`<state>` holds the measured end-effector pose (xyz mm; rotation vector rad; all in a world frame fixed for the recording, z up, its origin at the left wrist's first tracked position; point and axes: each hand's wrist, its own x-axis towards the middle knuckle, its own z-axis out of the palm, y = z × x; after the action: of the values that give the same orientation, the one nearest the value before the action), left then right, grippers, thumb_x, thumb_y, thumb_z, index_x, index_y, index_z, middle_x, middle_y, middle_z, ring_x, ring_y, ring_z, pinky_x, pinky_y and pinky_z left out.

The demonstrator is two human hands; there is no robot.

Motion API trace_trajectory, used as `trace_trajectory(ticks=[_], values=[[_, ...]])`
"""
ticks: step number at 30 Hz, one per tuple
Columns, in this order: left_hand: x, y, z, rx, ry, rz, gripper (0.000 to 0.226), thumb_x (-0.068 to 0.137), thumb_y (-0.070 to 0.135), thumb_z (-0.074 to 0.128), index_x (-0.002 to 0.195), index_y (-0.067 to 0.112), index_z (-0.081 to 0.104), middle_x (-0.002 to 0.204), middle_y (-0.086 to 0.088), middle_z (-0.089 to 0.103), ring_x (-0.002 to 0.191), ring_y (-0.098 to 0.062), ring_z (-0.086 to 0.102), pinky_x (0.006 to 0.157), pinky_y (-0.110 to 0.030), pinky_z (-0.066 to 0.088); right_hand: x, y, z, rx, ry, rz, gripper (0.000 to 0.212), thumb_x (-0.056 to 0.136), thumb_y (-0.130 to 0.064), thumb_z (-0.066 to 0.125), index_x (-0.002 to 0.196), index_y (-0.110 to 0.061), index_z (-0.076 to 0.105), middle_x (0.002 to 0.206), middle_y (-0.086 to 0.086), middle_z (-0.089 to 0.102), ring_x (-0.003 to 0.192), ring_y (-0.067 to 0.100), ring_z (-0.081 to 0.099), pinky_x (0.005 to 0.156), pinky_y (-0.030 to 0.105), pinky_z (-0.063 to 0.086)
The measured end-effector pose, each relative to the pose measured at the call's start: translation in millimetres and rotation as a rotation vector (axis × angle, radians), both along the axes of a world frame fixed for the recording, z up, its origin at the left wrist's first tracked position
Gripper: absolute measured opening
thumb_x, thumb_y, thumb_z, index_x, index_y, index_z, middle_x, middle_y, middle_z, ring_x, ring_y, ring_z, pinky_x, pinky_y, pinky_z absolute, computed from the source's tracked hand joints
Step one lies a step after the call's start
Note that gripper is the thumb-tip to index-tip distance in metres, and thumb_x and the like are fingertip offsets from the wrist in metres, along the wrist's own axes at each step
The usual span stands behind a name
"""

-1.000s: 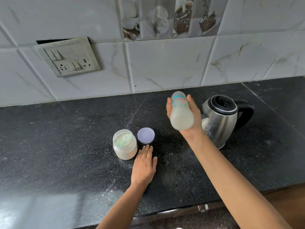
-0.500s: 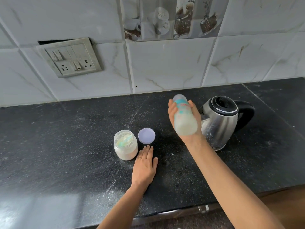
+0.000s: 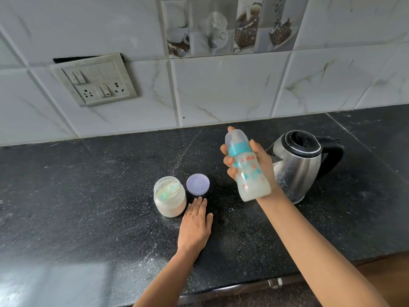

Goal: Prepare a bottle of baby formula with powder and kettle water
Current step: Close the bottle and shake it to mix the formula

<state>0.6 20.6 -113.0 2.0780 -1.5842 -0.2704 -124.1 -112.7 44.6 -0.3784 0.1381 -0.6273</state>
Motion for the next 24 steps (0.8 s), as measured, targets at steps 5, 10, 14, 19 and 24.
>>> trace_trajectory(ticks=[5,10,14,19,24], values=[[-0.3,0.3,-0.6,0.005,0.001,0.004,0.050,0.099,0.035,0.036,0.145,0.015,0.032,0.153,-0.002,0.029,0.143,-0.015,0.018,0.113,-0.021,0.002,3.3,-7.3,-7.5,0.369,-0.154,-0.084,0.076,0.070,-0.011,0.078,0.136,0.000,0.042,0.107,0.026,0.060,0.081,0.036,0.067,0.063,0.044,0.058],[0.9,-1.5,-2.0,0.010,-0.016,-0.003,0.050,0.099,0.034,0.037,0.145,0.014,0.033,0.152,-0.004,0.032,0.142,-0.017,0.021,0.114,-0.024,0.006,3.4,-3.0,-2.3,-0.048,0.047,0.010,0.056,0.082,-0.022,0.070,0.133,-0.010,0.051,0.113,0.021,0.059,0.084,0.027,0.063,0.068,0.036,0.057],[0.1,-1.3,-2.6,0.012,-0.024,-0.006,0.050,0.099,0.035,0.037,0.144,0.013,0.034,0.151,-0.005,0.033,0.142,-0.017,0.022,0.115,-0.026,0.009,5.8,-8.7,-11.1,0.251,-0.050,-0.139,0.078,0.070,-0.020,0.079,0.137,-0.002,0.043,0.106,0.023,0.062,0.081,0.033,0.068,0.064,0.040,0.059],[0.7,-1.3,-2.4,0.004,-0.027,-0.008,0.050,0.099,0.035,0.037,0.144,0.013,0.033,0.151,-0.005,0.032,0.142,-0.019,0.023,0.115,-0.026,0.008,2.0,0.7,-6.9,-0.073,0.027,0.019,0.059,0.083,-0.021,0.068,0.137,-0.012,0.045,0.113,0.022,0.058,0.086,0.028,0.063,0.070,0.037,0.057],[0.5,0.0,-2.5,0.004,-0.018,-0.003,0.050,0.100,0.036,0.035,0.145,0.015,0.031,0.153,-0.003,0.030,0.142,-0.016,0.020,0.114,-0.023,0.005,5.2,-6.0,-8.3,0.299,-0.069,-0.133,0.071,0.077,-0.022,0.072,0.139,-0.002,0.041,0.103,0.024,0.062,0.080,0.034,0.067,0.065,0.041,0.059]])
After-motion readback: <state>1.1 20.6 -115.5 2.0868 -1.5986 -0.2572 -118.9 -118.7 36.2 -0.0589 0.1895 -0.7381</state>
